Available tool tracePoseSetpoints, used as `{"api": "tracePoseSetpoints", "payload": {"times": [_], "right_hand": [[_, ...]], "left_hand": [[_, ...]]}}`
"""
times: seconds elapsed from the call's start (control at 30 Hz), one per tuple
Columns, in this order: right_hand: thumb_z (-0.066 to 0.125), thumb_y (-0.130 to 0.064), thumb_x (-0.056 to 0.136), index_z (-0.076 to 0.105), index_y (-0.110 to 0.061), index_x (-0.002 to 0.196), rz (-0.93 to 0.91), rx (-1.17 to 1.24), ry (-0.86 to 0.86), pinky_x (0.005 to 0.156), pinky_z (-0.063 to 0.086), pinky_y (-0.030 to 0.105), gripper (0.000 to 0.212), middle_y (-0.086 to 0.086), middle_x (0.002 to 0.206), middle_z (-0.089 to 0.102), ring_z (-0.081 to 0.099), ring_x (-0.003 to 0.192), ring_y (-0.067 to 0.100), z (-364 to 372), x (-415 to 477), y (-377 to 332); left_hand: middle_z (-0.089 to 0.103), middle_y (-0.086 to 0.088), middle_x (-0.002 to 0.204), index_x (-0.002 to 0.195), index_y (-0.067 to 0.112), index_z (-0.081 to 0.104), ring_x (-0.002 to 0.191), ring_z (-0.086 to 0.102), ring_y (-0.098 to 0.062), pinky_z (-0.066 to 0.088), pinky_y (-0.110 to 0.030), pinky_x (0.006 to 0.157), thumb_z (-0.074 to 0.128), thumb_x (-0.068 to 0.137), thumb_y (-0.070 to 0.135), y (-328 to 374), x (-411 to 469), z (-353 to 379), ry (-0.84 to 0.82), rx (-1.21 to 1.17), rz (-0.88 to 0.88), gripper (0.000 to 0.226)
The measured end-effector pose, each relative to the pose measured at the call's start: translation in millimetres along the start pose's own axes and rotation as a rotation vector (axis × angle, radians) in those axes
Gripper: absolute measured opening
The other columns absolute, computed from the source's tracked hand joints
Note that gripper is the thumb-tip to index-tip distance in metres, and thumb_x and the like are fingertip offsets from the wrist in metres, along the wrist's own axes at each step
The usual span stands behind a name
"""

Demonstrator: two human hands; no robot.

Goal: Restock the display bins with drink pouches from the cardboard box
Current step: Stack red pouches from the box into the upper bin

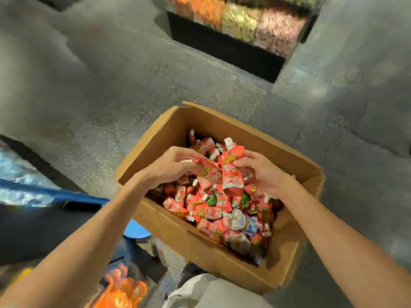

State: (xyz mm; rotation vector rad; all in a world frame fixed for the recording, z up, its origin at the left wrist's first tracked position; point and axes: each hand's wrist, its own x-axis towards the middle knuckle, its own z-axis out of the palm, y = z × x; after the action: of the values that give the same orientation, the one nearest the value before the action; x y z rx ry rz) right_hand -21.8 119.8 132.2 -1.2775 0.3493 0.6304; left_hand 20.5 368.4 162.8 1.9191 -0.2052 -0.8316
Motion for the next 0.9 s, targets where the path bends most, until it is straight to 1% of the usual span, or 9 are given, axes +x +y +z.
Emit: {"api": "tracePoseSetpoints", "payload": {"times": [0.1, 0.2, 0.33, 0.43, 0.53, 0.6, 0.67, 0.8, 0.9], "right_hand": [[0.070, -0.014, 0.064, 0.062, -0.006, 0.101, -0.049, 0.040, -0.195, 0.064, 0.052, 0.025, 0.037, 0.008, 0.083, 0.065, 0.063, 0.070, 0.017, 31, -34, -20], [0.060, -0.015, 0.074, 0.063, -0.008, 0.106, -0.040, 0.063, -0.388, 0.067, 0.055, 0.026, 0.033, 0.008, 0.087, 0.066, 0.065, 0.074, 0.016, 72, -67, -30], [0.057, -0.013, 0.077, 0.054, -0.001, 0.128, 0.015, 0.029, -0.584, 0.085, 0.055, 0.038, 0.052, 0.020, 0.112, 0.060, 0.062, 0.095, 0.028, 151, -101, -29], [0.064, -0.014, 0.070, 0.050, 0.001, 0.134, 0.014, -0.076, -0.738, 0.091, 0.050, 0.043, 0.067, 0.024, 0.120, 0.053, 0.058, 0.098, 0.031, 229, -126, -21], [0.069, -0.016, 0.066, 0.052, 0.005, 0.129, -0.056, -0.172, -0.812, 0.090, 0.046, 0.049, 0.068, 0.029, 0.116, 0.055, 0.055, 0.097, 0.038, 312, -157, -2], [0.079, -0.023, 0.057, 0.051, 0.006, 0.131, -0.085, -0.180, -0.855, 0.104, 0.038, 0.067, 0.084, 0.040, 0.129, 0.052, 0.052, 0.113, 0.051, 367, -178, 15], [0.081, -0.026, 0.053, 0.048, 0.010, 0.132, -0.095, -0.187, -0.924, 0.107, 0.031, 0.072, 0.093, 0.042, 0.135, 0.045, 0.050, 0.120, 0.055, 422, -206, 36], [0.071, -0.027, 0.054, 0.054, 0.009, 0.124, -0.123, -0.258, -1.041, 0.103, 0.040, 0.064, 0.081, 0.036, 0.126, 0.058, 0.058, 0.112, 0.052, 521, -293, 80], [0.075, -0.025, 0.068, 0.065, -0.008, 0.116, -0.184, -0.319, -1.207, 0.088, 0.054, 0.045, 0.052, 0.013, 0.105, 0.073, 0.068, 0.092, 0.027, 586, -351, 121]], "left_hand": [[0.071, -0.004, 0.088, 0.110, 0.020, 0.069, 0.086, 0.069, -0.015, 0.057, -0.025, 0.079, 0.062, 0.091, -0.004, 25, -65, 7, 0.173, -0.226, 0.094, 0.031], [0.069, 0.001, 0.084, 0.104, 0.023, 0.070, 0.081, 0.067, -0.017, 0.058, -0.037, 0.078, 0.075, 0.080, 0.004, 31, -125, 27, 0.435, -0.521, 0.154, 0.031], [0.067, 0.006, 0.069, 0.097, 0.016, 0.062, 0.057, 0.063, -0.007, 0.051, -0.022, 0.052, 0.065, 0.091, 0.017, 32, -209, 50, 0.773, -0.828, 0.196, 0.008], [0.071, 0.003, 0.072, 0.107, 0.009, 0.062, 0.060, 0.066, -0.008, 0.054, -0.024, 0.056, 0.063, 0.092, 0.020, 30, -278, 52, 1.018, -0.980, 0.248, 0.018], [0.074, 0.000, 0.079, 0.118, 0.007, 0.058, 0.065, 0.069, -0.010, 0.055, -0.024, 0.057, 0.067, 0.091, 0.020, 23, -355, 53, 1.276, -0.987, 0.257, 0.032], [0.072, -0.001, 0.078, 0.111, 0.011, 0.056, 0.061, 0.067, -0.009, 0.053, -0.023, 0.054, 0.070, 0.090, 0.022, 14, -409, 54, 1.448, -0.963, 0.248, 0.027], [0.071, -0.007, 0.084, 0.103, 0.015, 0.054, 0.060, 0.066, -0.011, 0.053, -0.025, 0.054, 0.072, 0.089, 0.024, 1, -463, 56, 1.594, -0.987, 0.237, 0.025], [0.068, -0.015, 0.094, 0.116, 0.007, 0.051, 0.057, 0.066, -0.012, 0.051, -0.023, 0.049, 0.076, 0.086, 0.028, -30, -577, 64, 1.843, -1.018, 0.252, 0.044], [0.070, -0.014, 0.093, 0.109, 0.008, 0.052, 0.065, 0.066, -0.017, 0.053, -0.027, 0.055, 0.080, 0.081, 0.037, -53, -669, 75, 2.007, -0.934, 0.236, 0.049]]}}
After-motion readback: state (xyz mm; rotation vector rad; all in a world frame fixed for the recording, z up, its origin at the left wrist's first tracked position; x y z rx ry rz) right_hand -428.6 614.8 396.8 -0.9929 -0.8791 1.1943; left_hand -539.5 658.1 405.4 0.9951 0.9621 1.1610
